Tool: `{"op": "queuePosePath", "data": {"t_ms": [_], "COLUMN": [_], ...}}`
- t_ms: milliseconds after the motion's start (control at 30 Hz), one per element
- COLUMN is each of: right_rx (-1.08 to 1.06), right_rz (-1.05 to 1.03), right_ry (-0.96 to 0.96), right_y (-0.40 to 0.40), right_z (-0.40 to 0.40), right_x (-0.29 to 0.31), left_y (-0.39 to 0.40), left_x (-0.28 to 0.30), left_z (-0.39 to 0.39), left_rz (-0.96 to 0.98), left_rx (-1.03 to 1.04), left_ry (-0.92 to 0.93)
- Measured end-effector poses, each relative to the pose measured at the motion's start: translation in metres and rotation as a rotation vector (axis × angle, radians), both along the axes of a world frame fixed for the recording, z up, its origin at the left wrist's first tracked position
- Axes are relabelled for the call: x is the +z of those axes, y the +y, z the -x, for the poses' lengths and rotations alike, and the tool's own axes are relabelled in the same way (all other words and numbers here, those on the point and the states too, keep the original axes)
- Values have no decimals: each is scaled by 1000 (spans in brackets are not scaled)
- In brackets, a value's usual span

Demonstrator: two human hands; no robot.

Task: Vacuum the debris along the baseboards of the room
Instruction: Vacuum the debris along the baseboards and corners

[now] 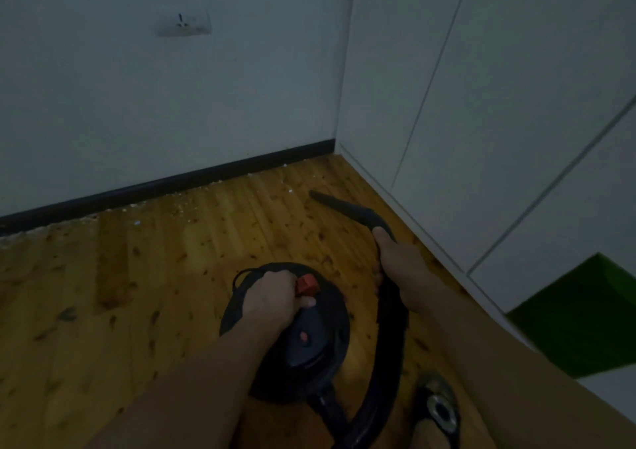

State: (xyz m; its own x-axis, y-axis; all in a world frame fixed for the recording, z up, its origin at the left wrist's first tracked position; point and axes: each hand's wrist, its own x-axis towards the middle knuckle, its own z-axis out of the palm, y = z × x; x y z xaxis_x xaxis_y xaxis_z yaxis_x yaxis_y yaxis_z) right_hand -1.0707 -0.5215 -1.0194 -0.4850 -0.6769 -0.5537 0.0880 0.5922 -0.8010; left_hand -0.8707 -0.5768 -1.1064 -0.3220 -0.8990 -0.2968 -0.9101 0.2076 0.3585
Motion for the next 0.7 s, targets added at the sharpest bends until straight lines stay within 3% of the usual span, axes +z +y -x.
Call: {"op": "queuePosePath", "data": {"t_ms": [700], "right_rx": [67], "right_rz": [7], "right_ry": [-4], "right_y": [-84], "right_z": [-25], "right_x": [-26], "left_y": [-47], "left_x": [-4], "left_z": [-35], "left_rz": [102], "left_rx": [172], "left_ry": [18]}}
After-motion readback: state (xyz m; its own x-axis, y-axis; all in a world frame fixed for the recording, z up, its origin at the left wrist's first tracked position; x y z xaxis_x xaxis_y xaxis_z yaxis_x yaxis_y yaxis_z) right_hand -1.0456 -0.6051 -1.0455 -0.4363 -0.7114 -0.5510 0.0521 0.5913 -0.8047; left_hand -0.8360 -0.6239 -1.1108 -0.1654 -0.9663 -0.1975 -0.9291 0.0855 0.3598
